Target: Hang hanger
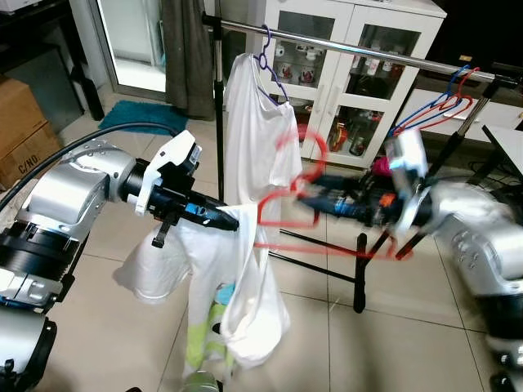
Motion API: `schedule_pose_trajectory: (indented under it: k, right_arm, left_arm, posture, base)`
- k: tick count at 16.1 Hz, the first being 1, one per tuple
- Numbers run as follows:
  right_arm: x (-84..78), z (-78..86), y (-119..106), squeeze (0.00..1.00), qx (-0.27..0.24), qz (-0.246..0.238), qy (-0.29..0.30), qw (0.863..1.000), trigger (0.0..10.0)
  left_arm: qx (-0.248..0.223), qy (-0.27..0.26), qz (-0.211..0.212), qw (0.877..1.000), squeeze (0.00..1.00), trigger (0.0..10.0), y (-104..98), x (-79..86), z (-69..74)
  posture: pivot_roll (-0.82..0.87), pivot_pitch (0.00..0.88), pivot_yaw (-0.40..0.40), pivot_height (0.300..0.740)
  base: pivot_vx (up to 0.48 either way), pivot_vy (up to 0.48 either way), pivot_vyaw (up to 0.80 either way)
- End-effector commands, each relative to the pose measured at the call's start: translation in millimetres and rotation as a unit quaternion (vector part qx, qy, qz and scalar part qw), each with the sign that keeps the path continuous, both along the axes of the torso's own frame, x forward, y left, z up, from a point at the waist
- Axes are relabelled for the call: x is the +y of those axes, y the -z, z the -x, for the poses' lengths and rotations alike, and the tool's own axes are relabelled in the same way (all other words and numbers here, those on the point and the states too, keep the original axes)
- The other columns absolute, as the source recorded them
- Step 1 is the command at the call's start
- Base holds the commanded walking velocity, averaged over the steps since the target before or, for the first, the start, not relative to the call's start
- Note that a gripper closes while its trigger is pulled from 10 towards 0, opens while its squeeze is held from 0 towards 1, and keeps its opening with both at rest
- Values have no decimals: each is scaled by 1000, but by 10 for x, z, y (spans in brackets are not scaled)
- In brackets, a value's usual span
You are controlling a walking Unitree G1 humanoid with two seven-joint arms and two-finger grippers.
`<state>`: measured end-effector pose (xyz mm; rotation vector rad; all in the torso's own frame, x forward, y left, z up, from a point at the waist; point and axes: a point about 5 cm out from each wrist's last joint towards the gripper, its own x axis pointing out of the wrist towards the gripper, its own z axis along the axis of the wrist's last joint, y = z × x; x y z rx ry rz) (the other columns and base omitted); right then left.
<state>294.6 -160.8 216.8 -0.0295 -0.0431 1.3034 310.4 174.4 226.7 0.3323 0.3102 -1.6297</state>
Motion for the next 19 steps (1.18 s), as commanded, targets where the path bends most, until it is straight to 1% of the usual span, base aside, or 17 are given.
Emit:
schedule_pose_trajectory:
  k: [1, 3, 4, 5, 6, 7, 8, 9, 10, 11, 13, 14, 15, 16, 17, 18, 19]
  right_arm:
    - [-186, -36, -78, 1000, -17, 3, 38, 999, 10000]
    - [-465, 41, -170, 1000, -17, -6, 56, 998, 10000]
    - [-509, 52, -181, 1000, -17, -8, 63, 998, 10000]
    - [-606, 36, -162, 1000, -21, -7, 107, 994, 10000]
    - [-641, 42, -135, 1000, -22, -4, 127, 992, 10000]
    - [-642, 71, -115, 1000, -19, -4, 128, 992, 10000]
    - [-606, 180, -71, 1000, -6, -4, 110, 994, 10000]
    - [-507, 343, 32, 1000, 25, 7, 73, 997, 10000]
    - [-438, 417, 129, 1000, 49, 22, 60, 997, 10000]
    - [-348, 484, 286, 1000, 76, 46, 60, 994, 10000]
    - [-189, 495, 535, 1000, 100, 75, 87, 988, 10000]
    - [-90, 509, 672, 1000, 114, 88, 100, 984, 10000]
    - [-62, 510, 726, 1000, 123, 93, 112, 982, 10000]
    - [-31, 469, 835, 1000, 135, 103, 155, 973, 10000]
    - [2, 373, 945, 1000, 156, 94, 227, 957, 10000]
    - [75, 321, 982, 1000, 167, 70, 260, 948, 10000]
    - [153, 318, 967, 341, 169, 47, 257, 950, 10000]
  left_arm:
    - [-21, -3, -8, 1000, 0, 0, -35, 24, 11]
    - [-42, -53, -37, 997, 0, 0, 113, 129, -59]
    - [-48, -67, -42, 996, 0, 0, 143, 149, -82]
    - [-56, -84, -47, 994, 0, 0, 189, 180, -92]
    - [-60, -91, -45, 993, 0, 0, 193, 191, -96]
    - [-66, -102, -43, 992, 0, 0, 183, 207, -116]
    - [-78, -121, -35, 989, 0, 0, 150, 247, -152]
    - [-92, -139, -18, 986, 0, 0, 89, 279, -188]
    - [-98, -143, -6, 985, 0, 0, 47, 283, -199]
    - [-103, -142, 15, 984, 0, 0, -12, 265, -204]
    - [-99, -125, 49, 986, 0, 0, -93, 190, -178]
    - [-94, -107, 59, 988, 0, 0, -130, 145, -155]
    - [-93, -99, 58, 989, 0, 0, -140, 132, -143]
    - [-92, -85, 57, 990, 0, 0, -164, 115, -126]
    - [-92, -75, 64, 991, 0, 0, -209, 96, -117]
    - [-89, -68, 69, 991, 0, 0, -245, 84, -109]
    - [-87, -63, 71, 992, 0, 0, -266, 76, -93]
  posture:
    - [139, 0, -49, 740]
    - [137, 0, -46, 740]
    - [136, 0, -46, 740]
    - [134, 0, -42, 740]
    - [134, 0, -43, 740]
    - [134, 0, -43, 740]
    - [134, 0, -44, 740]
    - [129, 0, -44, 740]
    - [126, 0, -42, 740]
    - [121, 0, -42, 740]
    - [118, 0, -42, 740]
    - [118, 0, -43, 740]
    - [120, 0, -44, 740]
    - [120, 0, -45, 740]
    - [120, 0, -44, 740]
    - [120, 0, -43, 740]
    - [121, 0, -42, 740]
  base:
    - [0, 0, 0]
    - [0, 0, 0]
    - [0, 0, 0]
    - [0, 0, 0]
    - [0, 0, 0]
    - [0, 0, 0]
    - [0, 0, 0]
    - [0, 0, 0]
    - [0, 0, 0]
    - [0, 0, 0]
    - [0, 0, 0]
    - [0, 0, 0]
    - [0, 0, 0]
    - [0, 0, 0]
    - [0, 0, 0]
    - [0, 0, 0]
    - [0, 0, 0]
